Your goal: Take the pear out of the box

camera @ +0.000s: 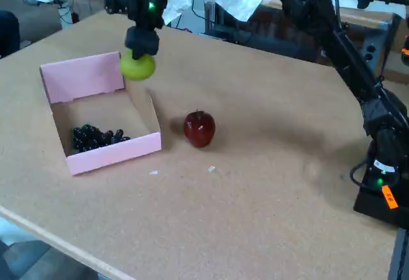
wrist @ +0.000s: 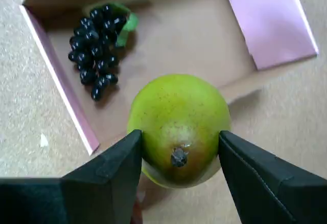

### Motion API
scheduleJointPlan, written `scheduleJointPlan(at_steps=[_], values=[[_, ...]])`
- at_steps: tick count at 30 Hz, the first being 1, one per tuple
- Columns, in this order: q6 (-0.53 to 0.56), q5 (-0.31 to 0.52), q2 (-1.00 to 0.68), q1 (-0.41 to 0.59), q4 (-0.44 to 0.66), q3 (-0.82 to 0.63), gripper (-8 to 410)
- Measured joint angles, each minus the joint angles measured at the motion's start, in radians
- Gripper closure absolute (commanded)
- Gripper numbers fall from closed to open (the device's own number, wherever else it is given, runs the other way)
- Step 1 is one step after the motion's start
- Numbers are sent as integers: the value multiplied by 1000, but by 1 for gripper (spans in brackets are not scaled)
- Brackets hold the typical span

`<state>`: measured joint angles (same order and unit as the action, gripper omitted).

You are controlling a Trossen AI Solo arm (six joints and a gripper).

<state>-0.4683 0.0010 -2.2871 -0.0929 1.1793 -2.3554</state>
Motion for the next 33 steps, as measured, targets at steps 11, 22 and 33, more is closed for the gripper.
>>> scheduleJointPlan(at_steps=[11,22,33], values=[[56,59,33,-2,71,10,402],[109,71,111,7,71,121,402],[126,130,343,40,-152,500,402]])
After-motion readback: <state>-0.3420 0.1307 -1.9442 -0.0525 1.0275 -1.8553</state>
